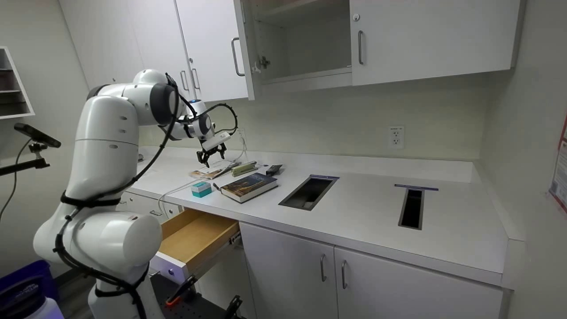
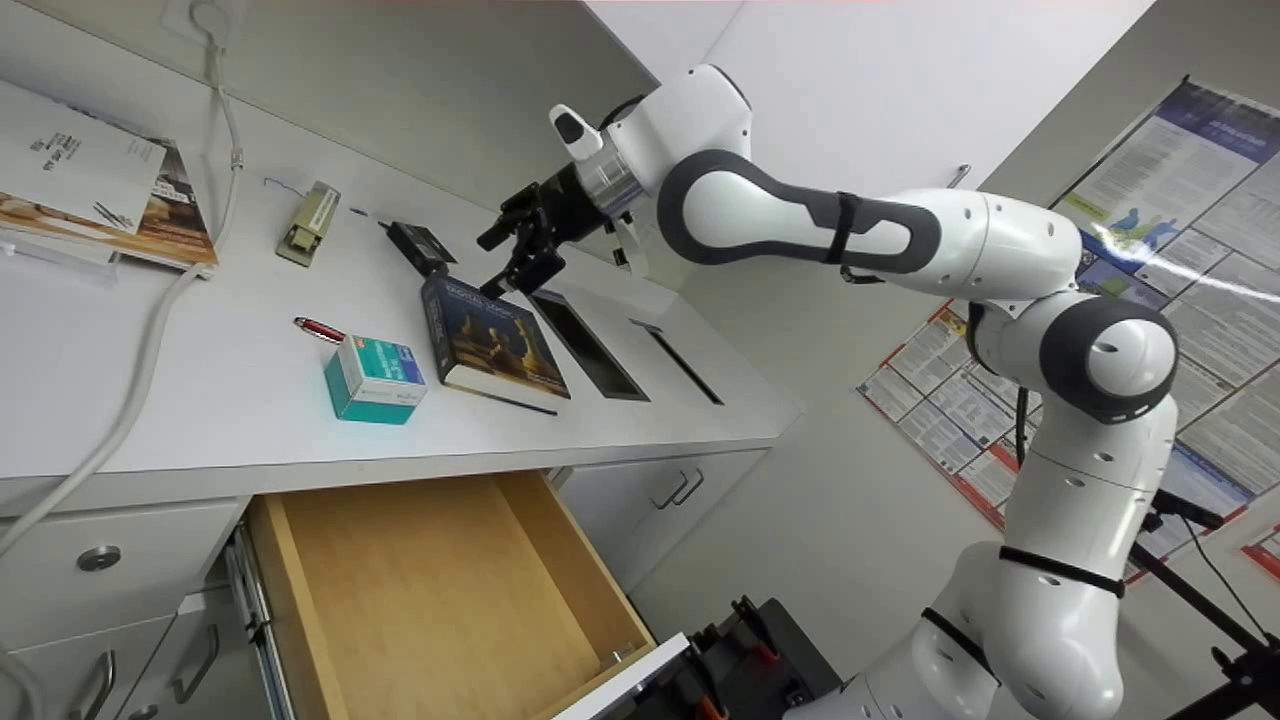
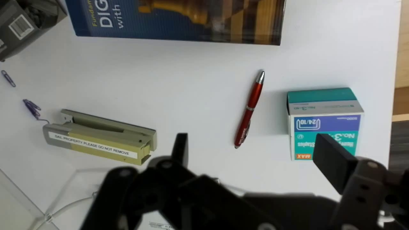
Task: Put the pen in the top drawer under the book
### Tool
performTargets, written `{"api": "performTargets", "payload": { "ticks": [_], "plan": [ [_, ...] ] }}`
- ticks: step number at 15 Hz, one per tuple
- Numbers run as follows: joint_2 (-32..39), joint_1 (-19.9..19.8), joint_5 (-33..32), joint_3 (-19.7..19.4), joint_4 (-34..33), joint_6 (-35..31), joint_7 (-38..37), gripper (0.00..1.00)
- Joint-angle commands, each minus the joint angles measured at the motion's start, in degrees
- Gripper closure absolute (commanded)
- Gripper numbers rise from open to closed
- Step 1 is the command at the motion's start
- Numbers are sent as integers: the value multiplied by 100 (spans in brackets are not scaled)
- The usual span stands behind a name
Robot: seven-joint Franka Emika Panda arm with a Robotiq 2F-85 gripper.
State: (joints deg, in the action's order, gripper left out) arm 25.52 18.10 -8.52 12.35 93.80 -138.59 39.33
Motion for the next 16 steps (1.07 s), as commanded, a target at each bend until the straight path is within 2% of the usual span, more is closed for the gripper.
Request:
{"api": "performTargets", "payload": {
  "ticks": [1,6,16],
  "plan": [
    [732,187,-446,-53,-690,-129,-770,0],
    [1455,330,-800,-31,-1346,-42,-1178,0],
    [2494,387,-623,44,-2576,308,-1113,0]
  ]
}}
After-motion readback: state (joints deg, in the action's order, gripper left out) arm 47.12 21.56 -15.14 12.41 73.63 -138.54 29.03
